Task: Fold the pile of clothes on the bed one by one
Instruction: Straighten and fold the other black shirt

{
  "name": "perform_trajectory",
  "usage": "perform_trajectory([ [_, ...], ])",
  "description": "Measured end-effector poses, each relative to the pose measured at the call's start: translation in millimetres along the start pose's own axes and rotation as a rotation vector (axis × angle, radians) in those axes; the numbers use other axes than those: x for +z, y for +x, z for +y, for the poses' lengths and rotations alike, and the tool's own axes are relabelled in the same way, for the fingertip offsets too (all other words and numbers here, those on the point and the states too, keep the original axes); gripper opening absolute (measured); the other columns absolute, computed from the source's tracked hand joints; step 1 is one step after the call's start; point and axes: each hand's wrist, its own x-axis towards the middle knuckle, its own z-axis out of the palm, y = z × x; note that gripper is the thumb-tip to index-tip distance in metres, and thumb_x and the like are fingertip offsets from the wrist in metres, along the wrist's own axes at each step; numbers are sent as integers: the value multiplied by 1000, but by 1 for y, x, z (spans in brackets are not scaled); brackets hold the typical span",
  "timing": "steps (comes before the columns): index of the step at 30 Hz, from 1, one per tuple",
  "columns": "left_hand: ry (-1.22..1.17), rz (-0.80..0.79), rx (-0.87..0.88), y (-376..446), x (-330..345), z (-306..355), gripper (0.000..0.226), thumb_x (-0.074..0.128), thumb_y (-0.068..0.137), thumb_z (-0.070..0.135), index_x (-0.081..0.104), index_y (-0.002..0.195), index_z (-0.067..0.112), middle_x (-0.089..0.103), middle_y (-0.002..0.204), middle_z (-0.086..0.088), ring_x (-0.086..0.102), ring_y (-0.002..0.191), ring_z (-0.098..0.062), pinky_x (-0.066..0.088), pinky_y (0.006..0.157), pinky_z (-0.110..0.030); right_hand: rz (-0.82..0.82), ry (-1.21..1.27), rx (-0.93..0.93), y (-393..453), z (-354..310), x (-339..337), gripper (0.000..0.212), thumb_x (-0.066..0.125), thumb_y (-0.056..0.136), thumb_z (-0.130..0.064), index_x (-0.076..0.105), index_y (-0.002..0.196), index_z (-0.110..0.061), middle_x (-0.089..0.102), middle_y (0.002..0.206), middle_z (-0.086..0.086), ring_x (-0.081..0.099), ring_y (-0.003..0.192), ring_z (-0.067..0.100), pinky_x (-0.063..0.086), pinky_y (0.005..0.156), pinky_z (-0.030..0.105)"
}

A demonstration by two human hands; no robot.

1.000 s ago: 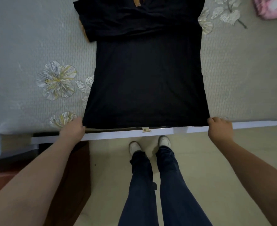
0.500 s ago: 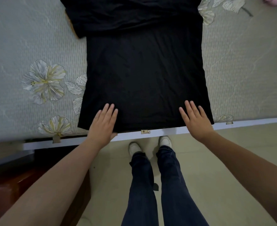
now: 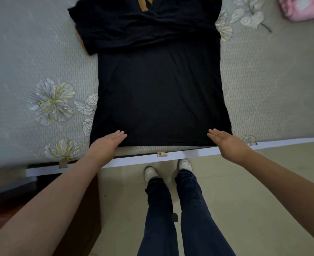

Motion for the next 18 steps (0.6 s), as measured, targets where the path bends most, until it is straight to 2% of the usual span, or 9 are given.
perform_trajectory([
  [2,21,-99,-2,-19,-3,3,66,33,89,-10,13,146,17,12,154,1,14,141,-7,13,106,-13,-49,63,-4,-16,-5,-7,67,33,88,9,11,147,-15,10,155,2,17,141,14,19,109,21],
  [4,41,-188,-13,-39,-10,7,61,32,92,-6,16,146,19,16,154,1,17,140,-8,17,106,-16,-122,99,-37,-32,-15,-18,62,34,89,7,21,145,-15,27,151,3,34,134,18,30,100,21],
  [7,-14,-382,-4,-65,-26,13,45,36,97,7,33,141,18,35,147,-1,32,135,-14,24,106,-22,-322,183,-98,-48,-27,-41,38,38,92,-1,51,128,-8,55,127,11,52,113,24,36,87,23],
  [9,-49,-509,24,-75,-41,16,38,39,97,12,44,135,17,45,140,-2,41,127,-16,29,103,-22,-468,218,-96,-51,-29,-60,26,42,92,-6,58,112,-1,59,107,11,54,96,23,37,76,24],
  [11,-30,-550,-4,-72,-61,17,37,39,97,13,45,134,16,47,137,-3,43,124,-18,31,100,-24,-519,258,-62,-47,-24,-82,23,42,91,-7,59,105,1,58,100,9,51,87,18,36,73,23],
  [13,-17,-417,-97,-56,-87,14,40,38,97,10,42,136,17,45,139,-5,43,125,-20,32,100,-26,-370,336,-17,-33,-13,-105,24,42,92,-7,61,105,0,62,107,14,55,88,22,41,75,28],
  [16,37,-86,-211,-19,-132,8,45,36,94,5,42,136,19,47,137,-10,46,122,-26,37,96,-31,48,367,59,0,15,-141,31,42,93,-6,59,119,-2,60,118,18,55,106,31,40,84,31],
  [18,92,57,-267,6,-158,3,44,37,91,3,50,130,17,54,127,-15,52,113,-31,42,87,-35,270,384,127,21,31,-167,33,44,91,-6,59,120,-6,62,114,20,57,104,34,43,81,33],
])
